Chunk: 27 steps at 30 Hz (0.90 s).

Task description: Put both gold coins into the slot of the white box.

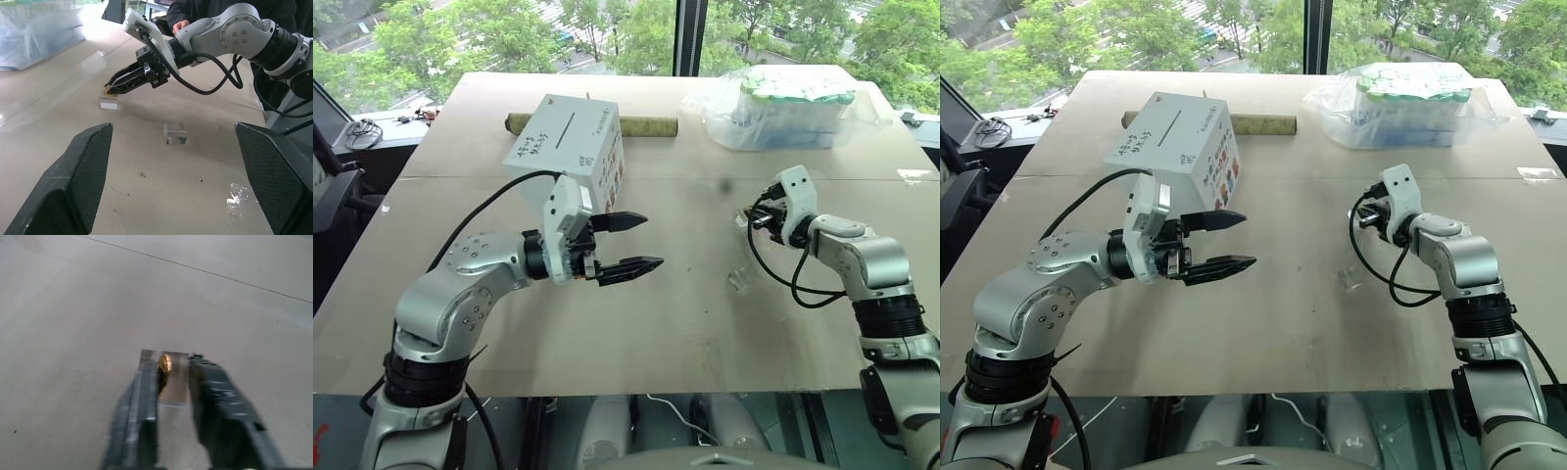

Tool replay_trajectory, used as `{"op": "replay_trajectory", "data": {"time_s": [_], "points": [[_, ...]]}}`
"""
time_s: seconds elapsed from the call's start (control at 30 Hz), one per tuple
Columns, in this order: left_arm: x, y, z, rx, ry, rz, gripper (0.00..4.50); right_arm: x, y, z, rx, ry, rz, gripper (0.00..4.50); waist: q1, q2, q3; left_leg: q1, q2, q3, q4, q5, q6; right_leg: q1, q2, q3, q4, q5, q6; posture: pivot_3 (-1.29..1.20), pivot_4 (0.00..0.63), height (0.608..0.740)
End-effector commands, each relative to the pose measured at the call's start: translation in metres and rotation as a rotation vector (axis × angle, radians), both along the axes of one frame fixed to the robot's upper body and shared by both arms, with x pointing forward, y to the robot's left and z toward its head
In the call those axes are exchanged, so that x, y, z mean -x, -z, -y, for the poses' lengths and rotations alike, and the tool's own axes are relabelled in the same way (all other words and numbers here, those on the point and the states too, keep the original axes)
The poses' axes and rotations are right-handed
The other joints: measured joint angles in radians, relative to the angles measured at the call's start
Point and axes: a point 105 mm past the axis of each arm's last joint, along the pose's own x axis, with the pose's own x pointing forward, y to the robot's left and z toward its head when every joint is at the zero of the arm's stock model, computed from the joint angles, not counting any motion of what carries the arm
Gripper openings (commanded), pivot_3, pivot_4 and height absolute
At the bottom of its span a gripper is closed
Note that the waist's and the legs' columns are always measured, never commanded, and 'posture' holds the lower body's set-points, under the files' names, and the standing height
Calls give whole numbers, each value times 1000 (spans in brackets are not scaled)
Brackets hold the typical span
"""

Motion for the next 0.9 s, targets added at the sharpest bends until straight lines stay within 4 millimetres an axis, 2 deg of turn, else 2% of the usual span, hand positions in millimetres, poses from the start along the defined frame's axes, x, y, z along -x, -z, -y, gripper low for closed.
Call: {"op": "replay_trajectory", "data": {"time_s": [0.03,0.17,0.37,0.47,0.53,0.63,0.67,0.8,0.9], "points": [[4,-9,0,8,11,49,4077,-2,-13,-2,-13,-14,46,96,0,0,0,0,0,0,0,0,0,0,0,0,0,0,0,0,150,740],[1,-8,-2,14,-14,41,4077,-1,-16,2,-2,-12,62,96,0,0,0,0,0,0,0,0,0,0,0,0,0,0,0,0,150,740],[-8,-15,-1,121,-59,-46,4077,9,-51,1,-79,-80,158,96,1,0,0,0,0,0,0,0,0,0,0,0,0,0,0,0,150,740],[-12,-25,1,215,-61,-118,4077,29,-87,-14,-272,-203,218,96,3,0,0,0,0,-1,0,-1,1,0,-1,-1,0,0,0,0,150,740],[-13,-29,3,243,-52,-143,4077,41,-102,-21,-363,-260,226,96,1,0,0,0,1,-2,0,-1,1,1,-1,-2,0,0,0,0,150,740],[-19,-36,12,308,-34,-189,4077,82,-133,-54,-549,-483,235,96,-1,0,0,0,1,-2,0,0,1,1,-3,-1,0,0,0,0,150,740],[-20,-38,15,319,-25,-193,4077,92,-137,-62,-562,-528,234,96,-2,0,0,0,1,-2,0,0,1,1,-3,-1,0,0,0,0,150,740],[-19,-47,25,370,38,-228,4077,110,-144,-81,-561,-603,234,96,1,0,0,0,0,-2,1,0,1,1,-3,-1,1,0,0,0,150,740],[-15,-52,30,379,96,-245,3299,120,-149,-91,-571,-655,234,0,0,0,0,0,0,-2,1,0,1,1,-3,-1,1,0,0,0,150,740]]}}
